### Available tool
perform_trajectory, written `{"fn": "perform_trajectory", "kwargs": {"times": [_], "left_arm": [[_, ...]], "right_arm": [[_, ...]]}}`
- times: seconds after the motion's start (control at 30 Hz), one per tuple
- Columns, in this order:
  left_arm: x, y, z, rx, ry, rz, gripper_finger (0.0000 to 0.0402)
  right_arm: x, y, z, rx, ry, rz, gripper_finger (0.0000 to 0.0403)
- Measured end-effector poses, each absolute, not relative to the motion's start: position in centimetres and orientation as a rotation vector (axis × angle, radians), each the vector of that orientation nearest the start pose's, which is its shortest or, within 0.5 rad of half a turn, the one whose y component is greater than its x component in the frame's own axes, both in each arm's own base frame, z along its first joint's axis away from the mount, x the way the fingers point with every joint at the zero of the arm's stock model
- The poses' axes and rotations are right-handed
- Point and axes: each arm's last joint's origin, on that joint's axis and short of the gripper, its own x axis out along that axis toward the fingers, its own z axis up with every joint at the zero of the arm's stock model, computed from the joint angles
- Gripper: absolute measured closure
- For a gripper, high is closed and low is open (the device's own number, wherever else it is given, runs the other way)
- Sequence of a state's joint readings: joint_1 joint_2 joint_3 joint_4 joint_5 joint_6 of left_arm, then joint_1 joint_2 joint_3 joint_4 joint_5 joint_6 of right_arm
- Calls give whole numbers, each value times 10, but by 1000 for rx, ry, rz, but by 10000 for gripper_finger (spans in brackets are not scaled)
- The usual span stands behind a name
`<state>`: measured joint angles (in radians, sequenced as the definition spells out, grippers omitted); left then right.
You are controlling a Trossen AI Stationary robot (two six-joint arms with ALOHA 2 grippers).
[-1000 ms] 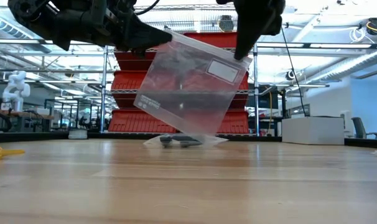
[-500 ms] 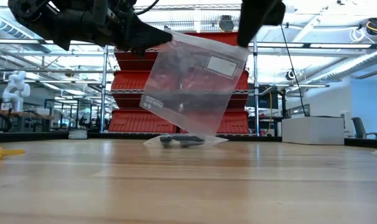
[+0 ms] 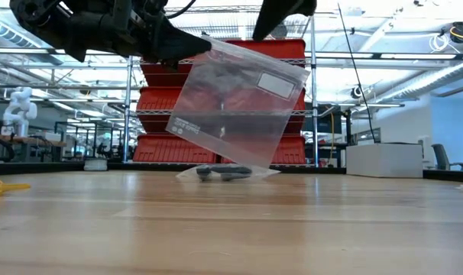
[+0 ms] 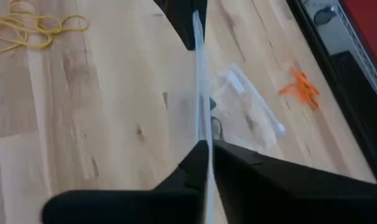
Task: Sort rubber bands
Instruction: Open the top zip bag
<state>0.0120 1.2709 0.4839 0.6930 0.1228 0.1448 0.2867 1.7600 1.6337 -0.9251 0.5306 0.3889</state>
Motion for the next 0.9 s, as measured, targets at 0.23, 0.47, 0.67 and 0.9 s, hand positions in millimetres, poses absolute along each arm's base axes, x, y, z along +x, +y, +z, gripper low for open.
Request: {"fn": "perform_trajectory", "kwargs": {"times": [0.23, 0.47, 0.67, 0.9], "left_arm": [[254, -1, 215, 137, 88, -121, 402], [254, -1, 215, 137, 90, -123, 402], [254, -1, 215, 136, 90, -123, 402], [253, -1, 213, 135, 113, -123, 402]], "right_arm": [[365, 80, 305, -85, 900, -383, 401], [374, 74, 296, -80, 924, -353, 403], [383, 71, 290, -68, 909, -335, 403], [383, 78, 290, -44, 912, -272, 403]]}}
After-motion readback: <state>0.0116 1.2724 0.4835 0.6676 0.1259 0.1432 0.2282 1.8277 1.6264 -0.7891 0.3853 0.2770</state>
